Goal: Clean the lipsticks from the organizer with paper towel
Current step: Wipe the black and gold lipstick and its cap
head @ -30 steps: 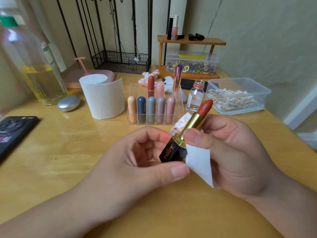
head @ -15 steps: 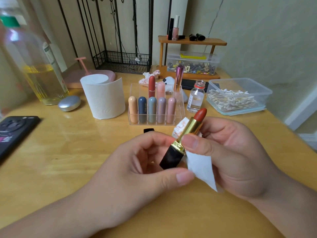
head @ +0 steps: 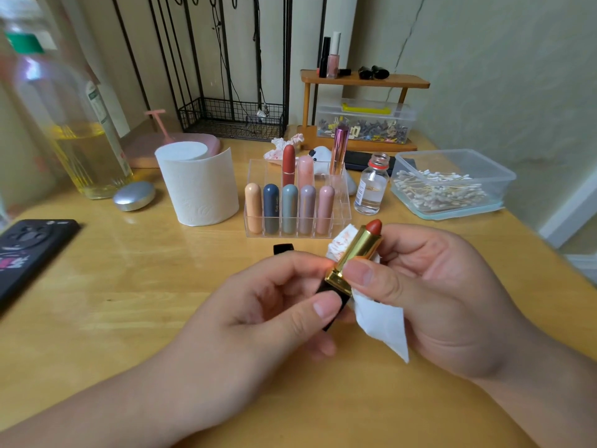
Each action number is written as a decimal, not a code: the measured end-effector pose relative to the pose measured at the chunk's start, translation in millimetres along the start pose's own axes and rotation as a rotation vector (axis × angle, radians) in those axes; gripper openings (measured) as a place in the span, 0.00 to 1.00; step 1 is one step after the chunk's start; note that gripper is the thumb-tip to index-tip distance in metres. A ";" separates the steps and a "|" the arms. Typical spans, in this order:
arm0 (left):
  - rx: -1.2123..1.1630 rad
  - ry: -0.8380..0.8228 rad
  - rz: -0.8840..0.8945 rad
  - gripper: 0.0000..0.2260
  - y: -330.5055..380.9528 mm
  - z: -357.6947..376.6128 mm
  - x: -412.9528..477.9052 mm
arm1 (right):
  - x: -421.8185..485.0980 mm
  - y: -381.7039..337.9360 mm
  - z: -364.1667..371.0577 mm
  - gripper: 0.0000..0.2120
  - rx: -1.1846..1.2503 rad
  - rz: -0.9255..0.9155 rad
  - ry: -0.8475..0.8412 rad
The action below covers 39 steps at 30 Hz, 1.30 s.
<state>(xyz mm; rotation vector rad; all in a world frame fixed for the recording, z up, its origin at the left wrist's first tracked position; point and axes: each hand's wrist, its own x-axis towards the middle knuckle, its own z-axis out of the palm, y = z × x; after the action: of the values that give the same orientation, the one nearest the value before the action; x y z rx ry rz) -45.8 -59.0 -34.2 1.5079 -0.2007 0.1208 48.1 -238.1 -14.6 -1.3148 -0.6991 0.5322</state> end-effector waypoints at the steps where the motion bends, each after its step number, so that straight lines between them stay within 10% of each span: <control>1: 0.057 0.033 0.020 0.15 -2.0 0.9 -0.8 | 0.4 0.1 -0.3 0.10 0.001 -0.009 -0.006; 7: 0.461 0.252 0.179 0.20 -3.2 -1.4 -0.1 | 0.1 -1.0 2.2 0.12 -0.042 -0.034 -0.011; 17: 0.110 0.085 0.038 0.12 -1.1 -0.5 -2.4 | 0.4 -1.6 0.0 0.08 -0.089 -0.017 0.041; 26: 0.562 0.253 0.166 0.18 -5.3 -1.4 -3.1 | -1.3 -1.1 4.3 0.05 -0.054 -0.013 0.010; 34: 0.273 -0.053 -0.024 0.09 -4.9 -8.8 -0.7 | 0.3 -1.9 0.7 0.12 -0.148 0.022 -0.005; 39: 0.568 0.296 0.171 0.10 3.4 -22.0 6.6 | 3.9 -2.1 6.4 0.08 -0.221 0.045 0.126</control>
<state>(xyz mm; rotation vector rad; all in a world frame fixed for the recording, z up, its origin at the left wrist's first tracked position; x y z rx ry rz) -38.8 -37.1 -30.6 2.0102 -0.0552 0.5730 46.1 -231.3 -11.3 -1.5598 -0.6388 0.4121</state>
